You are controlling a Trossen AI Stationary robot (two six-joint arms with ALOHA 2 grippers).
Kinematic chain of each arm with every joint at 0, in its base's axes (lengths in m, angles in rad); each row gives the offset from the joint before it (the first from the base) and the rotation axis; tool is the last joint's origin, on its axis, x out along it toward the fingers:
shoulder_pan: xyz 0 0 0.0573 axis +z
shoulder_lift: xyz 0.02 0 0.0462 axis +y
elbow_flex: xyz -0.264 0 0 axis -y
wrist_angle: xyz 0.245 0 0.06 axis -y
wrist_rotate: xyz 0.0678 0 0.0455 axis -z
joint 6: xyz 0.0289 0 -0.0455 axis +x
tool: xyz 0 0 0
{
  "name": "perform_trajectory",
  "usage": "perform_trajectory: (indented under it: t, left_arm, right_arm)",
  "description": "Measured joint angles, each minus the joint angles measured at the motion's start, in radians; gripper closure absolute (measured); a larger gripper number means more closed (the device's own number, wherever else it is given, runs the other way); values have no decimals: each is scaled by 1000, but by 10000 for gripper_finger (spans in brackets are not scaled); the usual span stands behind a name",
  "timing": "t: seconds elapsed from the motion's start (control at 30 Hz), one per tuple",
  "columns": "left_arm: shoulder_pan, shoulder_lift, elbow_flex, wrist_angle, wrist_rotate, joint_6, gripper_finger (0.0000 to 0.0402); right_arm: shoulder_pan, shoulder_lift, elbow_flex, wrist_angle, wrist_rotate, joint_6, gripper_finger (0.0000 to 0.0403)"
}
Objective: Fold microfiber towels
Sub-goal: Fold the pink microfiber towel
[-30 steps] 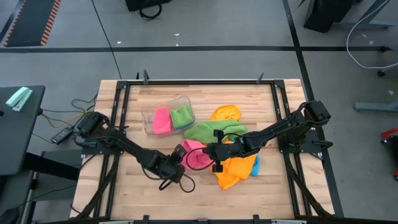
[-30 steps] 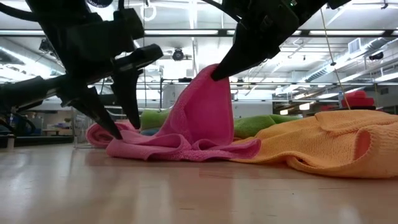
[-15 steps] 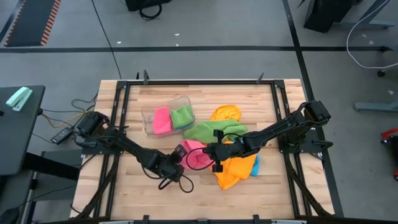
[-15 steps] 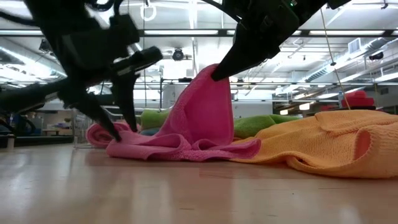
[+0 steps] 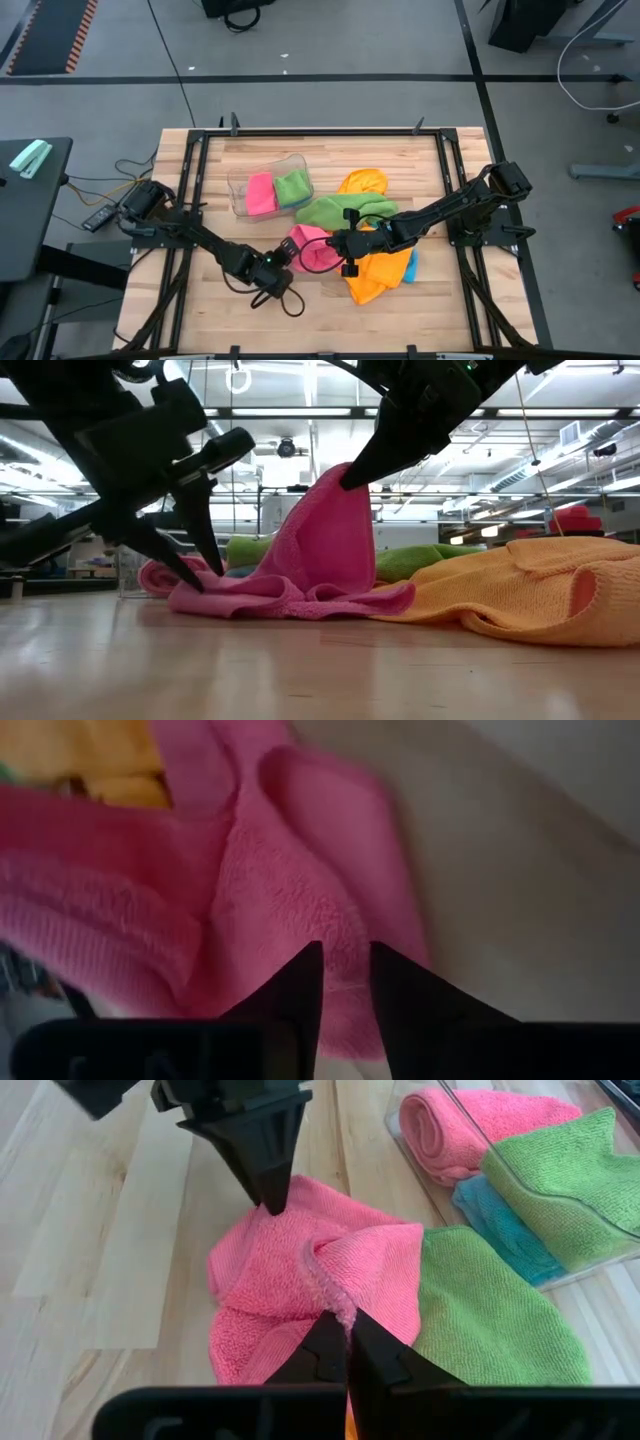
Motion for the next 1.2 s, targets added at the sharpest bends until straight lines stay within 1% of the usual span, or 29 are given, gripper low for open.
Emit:
perform_trajectory:
  t: [0.13, 0.27, 0.3, 0.47, 0.67, 0.77, 0.9, 1.03, 1.13, 1.2]
  left_arm:
    - [14, 0, 0, -13, -9, -65, 342]
    - [14, 0, 0, -12, -10, -127, 387]
    - [13, 0, 0, -12, -10, -142, 391]
    - [-6, -30, 2, -19, -10, -217, 394]
    - [-51, -160, 2, -54, -12, -235, 388]
    - [-64, -228, 3, -118, -11, -240, 390]
    - [-66, -311, 2, -148, -12, -333, 392]
    - [-66, -383, 3, -144, 10, -428, 380]
    - [-66, -427, 3, -183, 35, -499, 378]
    - [-67, -454, 2, -232, 42, -536, 384]
  right_arm:
    - [0, 0, 0, 0, 0, 0, 402]
    - [0, 0, 0, 0, 0, 1, 401]
    - [0, 0, 0, 0, 0, 1, 401]
    - [1, 0, 0, -1, 0, 3, 401]
    - [1, 0, 0, -6, 0, 0, 401]
    - [4, -5, 0, 1, 0, -17, 401]
    - [10, -21, 21, -8, -2, -36, 401]
    - [25, -38, 36, -40, -4, -53, 401]
    - [34, -56, 49, -59, 3, -59, 401]
    - [34, -78, 50, -56, 5, -75, 401]
